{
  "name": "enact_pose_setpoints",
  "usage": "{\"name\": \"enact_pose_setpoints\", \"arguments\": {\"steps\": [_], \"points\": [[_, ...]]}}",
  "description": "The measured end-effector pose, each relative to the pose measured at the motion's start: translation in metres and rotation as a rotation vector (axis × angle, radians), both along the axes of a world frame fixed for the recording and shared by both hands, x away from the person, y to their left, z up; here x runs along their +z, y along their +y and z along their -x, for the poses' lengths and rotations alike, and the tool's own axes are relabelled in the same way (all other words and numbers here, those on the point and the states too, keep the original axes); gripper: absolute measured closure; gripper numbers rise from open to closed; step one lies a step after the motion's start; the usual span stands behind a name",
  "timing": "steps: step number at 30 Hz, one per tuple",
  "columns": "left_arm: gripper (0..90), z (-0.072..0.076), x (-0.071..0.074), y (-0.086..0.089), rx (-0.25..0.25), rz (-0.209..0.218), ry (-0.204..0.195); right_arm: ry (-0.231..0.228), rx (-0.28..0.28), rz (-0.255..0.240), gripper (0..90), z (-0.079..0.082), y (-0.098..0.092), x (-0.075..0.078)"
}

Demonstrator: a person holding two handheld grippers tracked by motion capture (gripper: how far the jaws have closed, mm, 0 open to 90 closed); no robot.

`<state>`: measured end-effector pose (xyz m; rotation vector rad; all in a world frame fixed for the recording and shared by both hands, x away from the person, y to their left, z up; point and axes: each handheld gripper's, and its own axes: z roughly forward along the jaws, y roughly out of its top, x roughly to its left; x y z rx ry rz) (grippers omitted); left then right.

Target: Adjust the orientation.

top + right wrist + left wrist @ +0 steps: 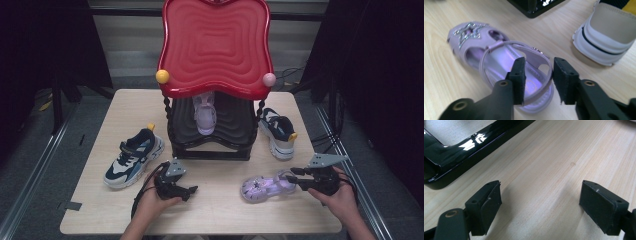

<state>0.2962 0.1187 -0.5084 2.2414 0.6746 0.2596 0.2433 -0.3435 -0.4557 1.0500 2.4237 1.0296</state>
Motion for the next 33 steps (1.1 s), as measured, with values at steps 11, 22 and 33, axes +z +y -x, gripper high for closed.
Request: {"name": "enact_pose_setpoints", "arguments": {"steps": [11, 22, 33], "points": [[17.1, 0.000, 0.000, 0.000, 0.006, 0.000, -0.003, -0.023, -0.016, -0.069, 58.0, 0.014, -0.008, 0.001], [17.1, 0.000, 0.000, 0.000, 0.011, 0.008, 0.001, -0.016, 0.019, -0.018, 45.4, -0.010, 0.015, -0.014], [17.1, 0.000, 0.000, 0.000, 0.016, 0.006, -0.001, -0.023, 0.054, 0.035, 66.1, -0.005, 0.022, -0.016]]}}
